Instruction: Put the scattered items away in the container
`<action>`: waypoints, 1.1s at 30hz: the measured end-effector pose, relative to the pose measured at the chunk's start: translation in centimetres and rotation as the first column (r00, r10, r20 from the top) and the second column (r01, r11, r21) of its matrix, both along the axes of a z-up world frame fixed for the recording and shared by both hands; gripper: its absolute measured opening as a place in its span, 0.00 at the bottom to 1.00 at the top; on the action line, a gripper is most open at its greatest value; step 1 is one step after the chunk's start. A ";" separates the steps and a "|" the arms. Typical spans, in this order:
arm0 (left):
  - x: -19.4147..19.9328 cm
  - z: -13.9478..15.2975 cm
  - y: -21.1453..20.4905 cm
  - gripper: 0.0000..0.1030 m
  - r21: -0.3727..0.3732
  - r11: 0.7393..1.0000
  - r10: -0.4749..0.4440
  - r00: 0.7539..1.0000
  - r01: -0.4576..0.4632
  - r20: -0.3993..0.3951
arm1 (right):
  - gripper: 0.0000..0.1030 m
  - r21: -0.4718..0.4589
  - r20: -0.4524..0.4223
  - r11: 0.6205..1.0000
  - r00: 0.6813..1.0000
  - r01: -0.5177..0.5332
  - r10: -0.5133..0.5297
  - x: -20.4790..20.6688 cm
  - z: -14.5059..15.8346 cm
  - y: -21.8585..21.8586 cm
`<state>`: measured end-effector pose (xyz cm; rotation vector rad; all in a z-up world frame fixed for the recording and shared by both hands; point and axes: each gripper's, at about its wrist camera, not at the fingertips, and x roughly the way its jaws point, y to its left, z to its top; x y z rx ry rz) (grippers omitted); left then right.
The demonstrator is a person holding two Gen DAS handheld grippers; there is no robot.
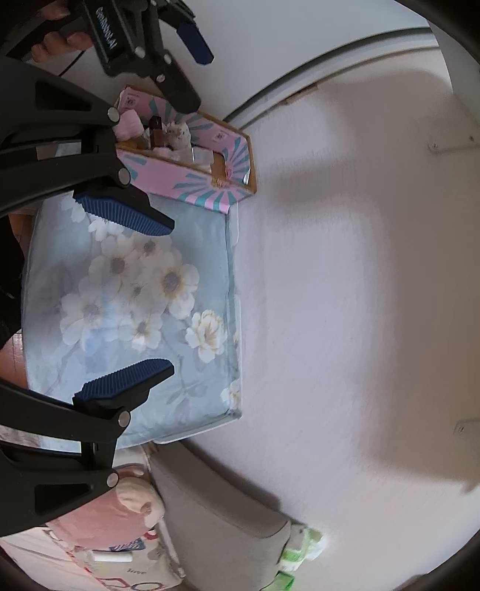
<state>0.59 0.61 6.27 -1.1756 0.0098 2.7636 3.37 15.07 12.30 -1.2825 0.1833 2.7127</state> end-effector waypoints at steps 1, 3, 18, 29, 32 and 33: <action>0.0 0.0 0.2 1.00 0.004 1.000 0.003 1.000 -0.003 -0.001 | 0.63 -0.005 0.002 1.000 1.000 0.001 -0.001 0.1 -0.1 0.3; 0.1 -0.1 0.5 1.00 0.011 1.000 0.012 1.000 -0.012 0.000 | 0.63 0.002 0.004 1.000 1.000 0.011 -0.011 0.0 -0.1 0.8; 0.0 -0.3 1.7 1.00 0.012 1.000 0.017 1.000 -0.017 0.001 | 0.63 0.006 0.011 1.000 1.000 0.017 -0.017 -0.8 1.2 2.3; -0.4 -0.5 1.7 1.00 0.028 0.999 0.033 0.999 -0.033 0.000 | 0.63 0.027 -0.015 1.000 1.000 -0.007 0.007 -1.5 1.5 2.0; -0.4 -0.5 1.8 1.00 0.028 0.999 0.029 1.000 -0.029 -0.006 | 0.63 0.033 -0.019 0.999 1.000 -0.012 0.012 -1.6 1.6 2.0; -0.4 -0.5 1.9 1.00 0.025 0.999 0.031 0.999 -0.031 -0.010 | 0.63 0.034 -0.019 0.999 1.000 -0.013 0.013 -1.7 1.6 2.0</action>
